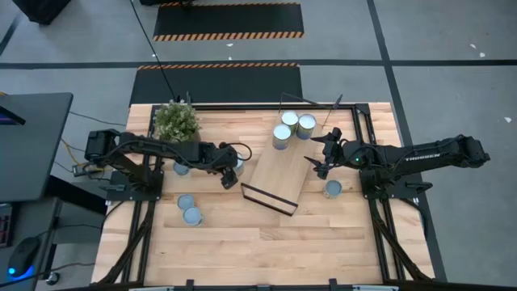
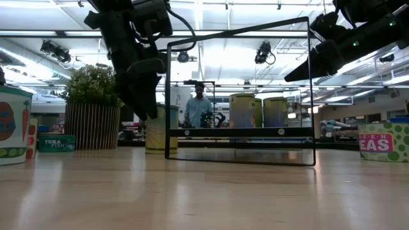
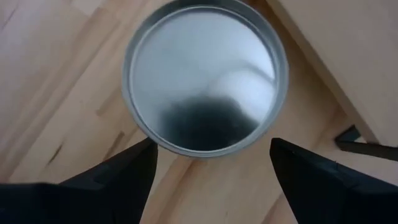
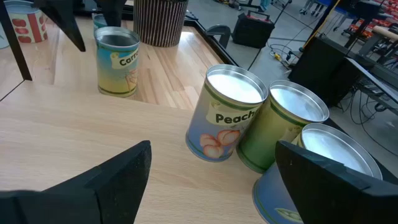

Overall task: Pick and place cans onto a shelf
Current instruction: Put the canned carrots on the shelf

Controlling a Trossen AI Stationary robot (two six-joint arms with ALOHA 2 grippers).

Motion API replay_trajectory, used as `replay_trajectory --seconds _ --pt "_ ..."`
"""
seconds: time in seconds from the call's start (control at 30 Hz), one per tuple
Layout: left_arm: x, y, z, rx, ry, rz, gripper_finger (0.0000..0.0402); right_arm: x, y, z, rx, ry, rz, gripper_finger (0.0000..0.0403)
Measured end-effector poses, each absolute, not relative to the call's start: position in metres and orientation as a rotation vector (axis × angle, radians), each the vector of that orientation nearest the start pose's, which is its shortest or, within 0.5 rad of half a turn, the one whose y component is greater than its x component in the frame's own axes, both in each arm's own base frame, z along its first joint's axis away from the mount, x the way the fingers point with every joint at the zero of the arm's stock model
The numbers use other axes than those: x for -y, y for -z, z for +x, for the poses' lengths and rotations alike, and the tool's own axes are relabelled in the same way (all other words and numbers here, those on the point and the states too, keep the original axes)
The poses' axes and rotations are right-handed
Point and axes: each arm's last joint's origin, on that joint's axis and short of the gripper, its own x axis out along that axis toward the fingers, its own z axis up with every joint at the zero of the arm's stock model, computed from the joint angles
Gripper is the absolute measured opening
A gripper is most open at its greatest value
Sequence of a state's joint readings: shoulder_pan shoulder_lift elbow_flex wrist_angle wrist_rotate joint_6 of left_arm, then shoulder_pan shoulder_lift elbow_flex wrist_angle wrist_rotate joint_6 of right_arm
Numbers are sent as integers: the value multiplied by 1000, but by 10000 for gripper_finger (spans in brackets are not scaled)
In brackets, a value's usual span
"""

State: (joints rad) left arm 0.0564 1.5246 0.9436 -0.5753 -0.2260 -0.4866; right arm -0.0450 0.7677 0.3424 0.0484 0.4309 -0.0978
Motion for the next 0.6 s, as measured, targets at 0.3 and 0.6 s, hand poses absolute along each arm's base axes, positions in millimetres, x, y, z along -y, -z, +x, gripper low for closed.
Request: replay_trajectory --seconds 0.3,0.6 --pt "-24 -193 278 -1096 -608 -354 318 19 -206 165 -396 447 -167 350" --pt "-22 -193 278 -1094 -602 -333 319 19 -206 165 -394 447 -166 350"
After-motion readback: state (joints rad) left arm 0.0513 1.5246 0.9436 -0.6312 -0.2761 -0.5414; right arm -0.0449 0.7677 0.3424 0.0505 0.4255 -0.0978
